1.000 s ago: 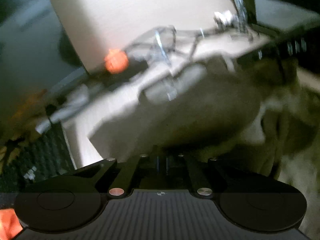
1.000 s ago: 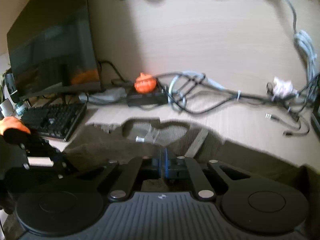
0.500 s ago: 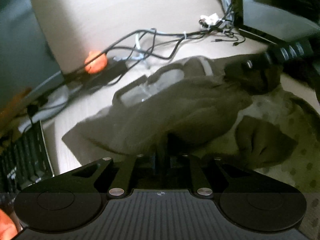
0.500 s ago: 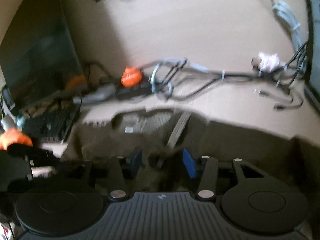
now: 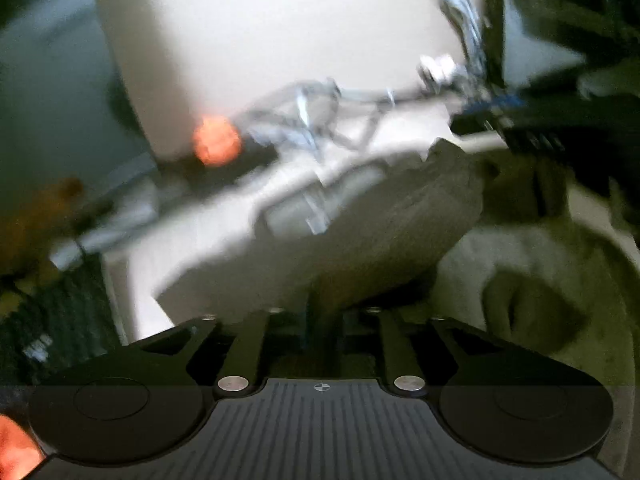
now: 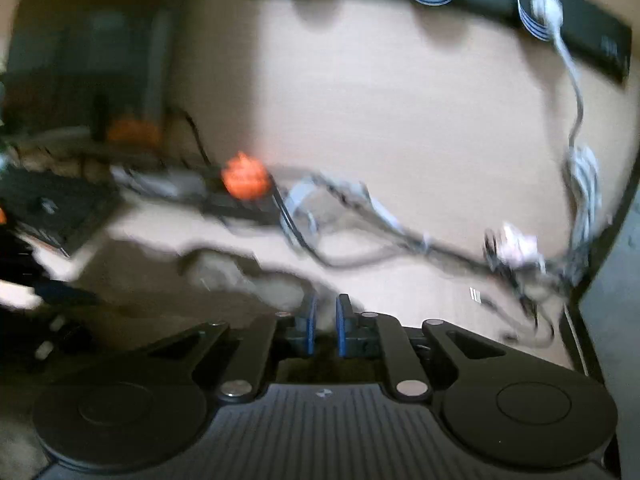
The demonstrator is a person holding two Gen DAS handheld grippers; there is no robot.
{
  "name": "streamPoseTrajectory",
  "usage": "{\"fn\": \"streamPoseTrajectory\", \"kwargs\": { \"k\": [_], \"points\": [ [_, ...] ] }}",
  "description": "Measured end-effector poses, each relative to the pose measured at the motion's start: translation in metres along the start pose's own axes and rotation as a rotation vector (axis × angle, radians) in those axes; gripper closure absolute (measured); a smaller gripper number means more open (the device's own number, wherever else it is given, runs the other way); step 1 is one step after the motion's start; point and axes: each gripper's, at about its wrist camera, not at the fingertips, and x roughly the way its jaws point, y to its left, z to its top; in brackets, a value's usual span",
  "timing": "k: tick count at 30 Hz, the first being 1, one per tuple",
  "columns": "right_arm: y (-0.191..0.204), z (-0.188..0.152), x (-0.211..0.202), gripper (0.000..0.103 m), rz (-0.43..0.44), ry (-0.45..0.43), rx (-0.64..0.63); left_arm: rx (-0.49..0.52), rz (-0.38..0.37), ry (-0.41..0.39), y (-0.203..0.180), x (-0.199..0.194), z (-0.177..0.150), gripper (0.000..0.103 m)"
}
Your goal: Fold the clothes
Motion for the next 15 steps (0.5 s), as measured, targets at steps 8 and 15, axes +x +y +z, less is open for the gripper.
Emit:
{"fn": "streamPoseTrajectory", "kwargs": {
  "k": [8, 15],
  "points": [
    [-0.047, -0.044, -0.066, 0.051, -0.107, -0.063, 0.233, -0.133, -0.065, 0.01, 0.007, -0.004, -0.013, 0.007],
    [-0.08, -0.104, -0.079, 0.051, -0.424, 0.084, 0.098, -0.274, -0.083, -0.076, 0.016, -0.031, -0.004, 0.007]
  ]
}}
